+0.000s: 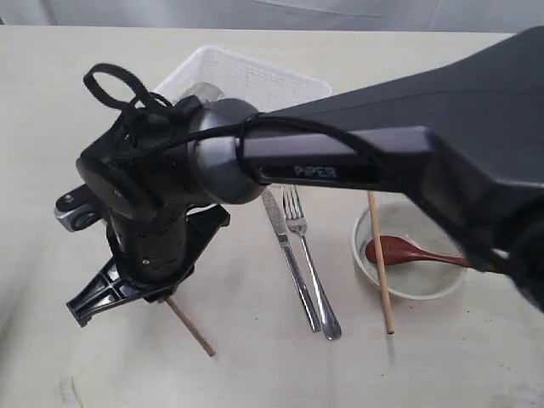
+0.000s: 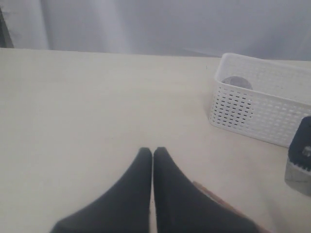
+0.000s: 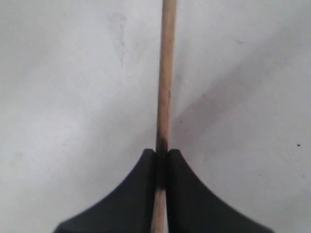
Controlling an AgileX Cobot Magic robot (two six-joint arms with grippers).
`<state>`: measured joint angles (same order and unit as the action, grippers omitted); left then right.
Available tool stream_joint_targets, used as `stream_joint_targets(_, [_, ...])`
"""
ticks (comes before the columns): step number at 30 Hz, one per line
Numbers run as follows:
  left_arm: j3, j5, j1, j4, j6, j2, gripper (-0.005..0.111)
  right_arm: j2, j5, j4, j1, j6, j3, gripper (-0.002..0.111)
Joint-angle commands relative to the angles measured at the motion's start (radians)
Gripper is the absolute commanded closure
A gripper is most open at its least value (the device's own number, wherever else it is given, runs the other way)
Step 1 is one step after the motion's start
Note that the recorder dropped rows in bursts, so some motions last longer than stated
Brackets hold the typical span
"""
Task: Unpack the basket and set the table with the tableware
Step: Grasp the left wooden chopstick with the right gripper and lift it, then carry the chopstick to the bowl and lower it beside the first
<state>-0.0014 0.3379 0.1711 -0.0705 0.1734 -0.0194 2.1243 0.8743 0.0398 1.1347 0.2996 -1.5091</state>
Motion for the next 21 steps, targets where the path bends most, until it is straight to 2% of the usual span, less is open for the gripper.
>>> stream_joint_targets(1, [0.001, -0.010, 0.003, 0.000, 0.005, -0.003, 0.106, -0.112, 0.028, -0.057, -0.004, 0.036, -0.001, 0.109])
stream_joint_targets(10, [0.001, -0.010, 0.003, 0.000, 0.005, -0.003, 0.106, -0.329, 0.193, -0.285, -0.014, 0.176, -0.001, 0.109])
stream_joint_targets(21, [0.001, -0.010, 0.003, 0.000, 0.005, -0.003, 0.106, -0.575, 0.277, -0.242, -0.247, 0.171, -0.001, 0.109])
